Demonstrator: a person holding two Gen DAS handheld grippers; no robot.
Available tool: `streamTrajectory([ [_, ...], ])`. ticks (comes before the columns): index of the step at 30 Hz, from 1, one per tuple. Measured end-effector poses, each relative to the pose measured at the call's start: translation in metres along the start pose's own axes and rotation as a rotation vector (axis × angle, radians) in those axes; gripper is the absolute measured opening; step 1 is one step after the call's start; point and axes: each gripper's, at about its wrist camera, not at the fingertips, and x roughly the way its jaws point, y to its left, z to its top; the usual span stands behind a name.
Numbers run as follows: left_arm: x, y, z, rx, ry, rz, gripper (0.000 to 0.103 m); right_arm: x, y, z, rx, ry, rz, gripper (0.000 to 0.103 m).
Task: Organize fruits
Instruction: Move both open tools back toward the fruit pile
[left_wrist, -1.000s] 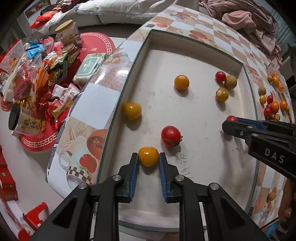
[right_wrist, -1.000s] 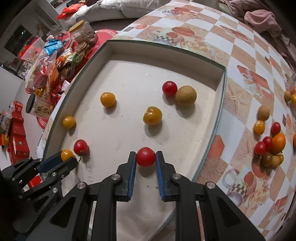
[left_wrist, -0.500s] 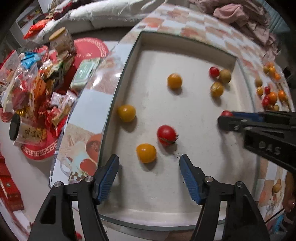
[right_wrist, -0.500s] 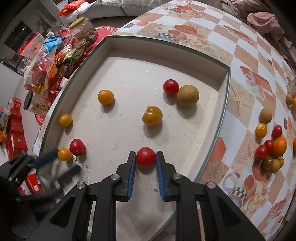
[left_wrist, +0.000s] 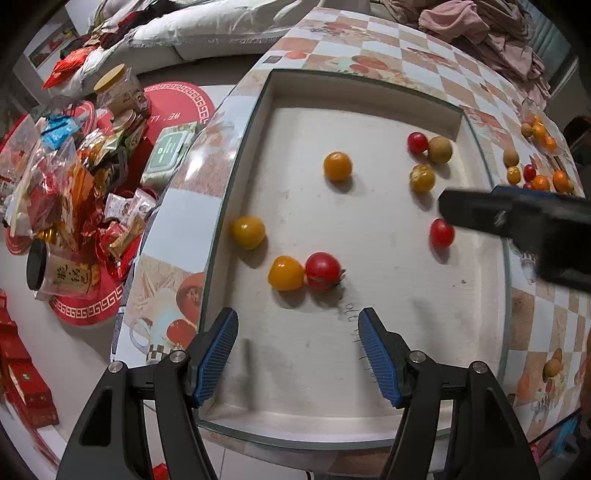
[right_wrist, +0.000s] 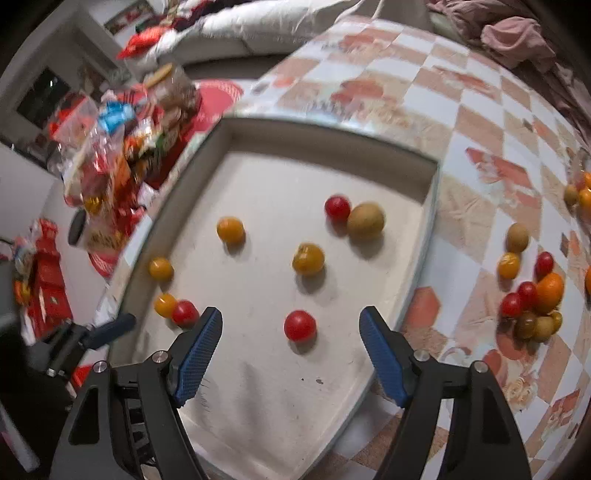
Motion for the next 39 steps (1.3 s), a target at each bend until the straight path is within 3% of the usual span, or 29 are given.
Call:
streamTrajectory([
  [10, -0.023, -0.059, 0.03, 0.134, -0.05, -0.05, 0.069, -0.049, -0.064, -0.02, 0.168, -0.097, -0.063, 0.08],
  [25, -0.03, -0.174, 0.059, 0.335, -0.063, -0.162, 0.069, -0.093, -0.189, -0.129, 0.462, -0.058, -0.218, 0.08],
  [29, -0.02, -0.196, 0.063, 0.371, -0.052, -0.162, 0.069, -0.095, -0.189, -0.155, 0.469, -0.033, -0.206, 0.08],
  [39, 0.009, -0.232, 0.078, 0.398, -0.042, -0.17, 0.069, -0.075, -0.148, -0.189, 0.388, 0.028, -0.162, 0.079],
])
